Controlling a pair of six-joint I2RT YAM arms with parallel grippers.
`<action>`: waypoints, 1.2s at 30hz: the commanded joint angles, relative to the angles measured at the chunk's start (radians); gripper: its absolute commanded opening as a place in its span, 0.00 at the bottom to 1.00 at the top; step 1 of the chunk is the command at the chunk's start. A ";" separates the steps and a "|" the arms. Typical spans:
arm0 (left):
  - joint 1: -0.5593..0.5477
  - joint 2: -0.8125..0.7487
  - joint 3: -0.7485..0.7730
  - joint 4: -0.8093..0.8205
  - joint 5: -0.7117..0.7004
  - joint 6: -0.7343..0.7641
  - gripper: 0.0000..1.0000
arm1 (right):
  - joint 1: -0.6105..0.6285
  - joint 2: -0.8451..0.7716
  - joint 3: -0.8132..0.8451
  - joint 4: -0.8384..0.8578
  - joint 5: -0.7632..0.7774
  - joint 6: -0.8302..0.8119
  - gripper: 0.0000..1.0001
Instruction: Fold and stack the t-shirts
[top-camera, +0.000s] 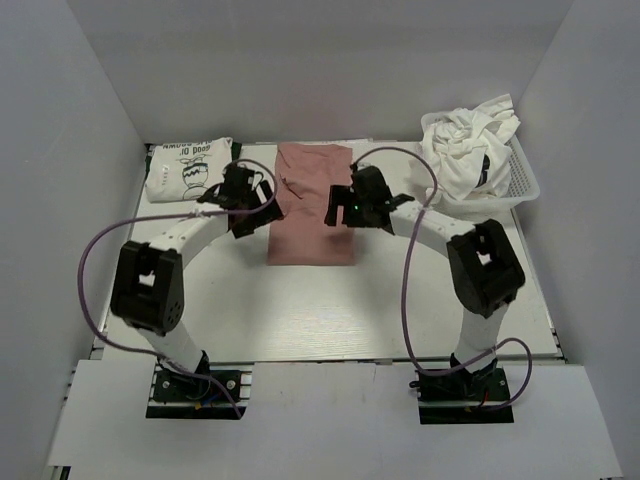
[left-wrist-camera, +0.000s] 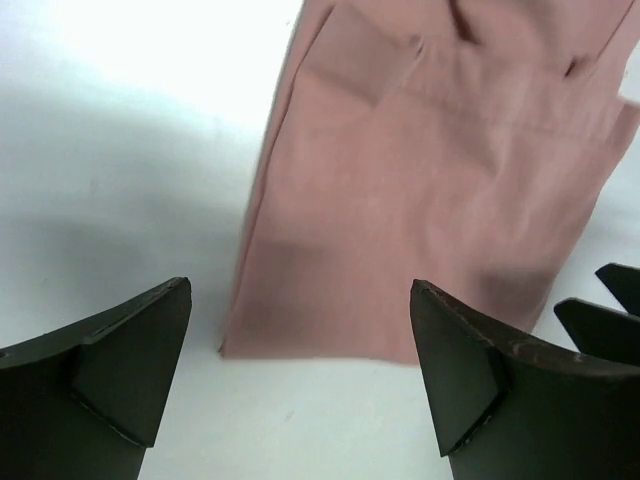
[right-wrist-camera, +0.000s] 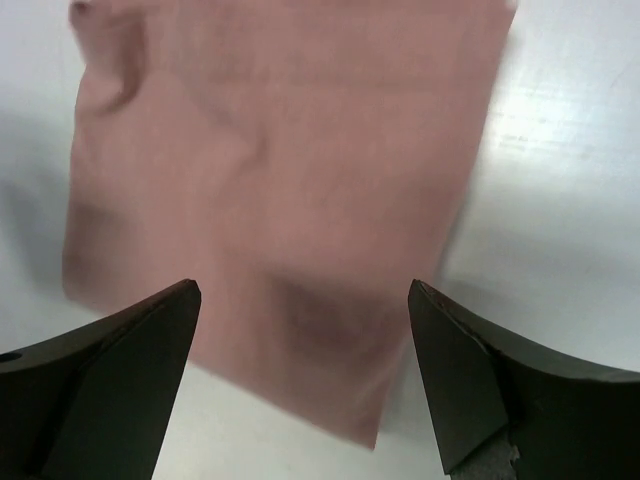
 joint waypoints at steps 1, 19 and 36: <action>-0.004 -0.124 -0.153 0.028 0.000 -0.009 1.00 | 0.010 -0.140 -0.176 0.062 -0.095 0.041 0.90; -0.002 0.000 -0.299 0.171 0.083 -0.029 0.48 | 0.006 -0.096 -0.399 0.196 -0.166 0.200 0.38; -0.025 -0.091 -0.463 0.181 0.103 -0.019 0.50 | 0.013 -0.147 -0.465 0.156 -0.135 0.225 0.24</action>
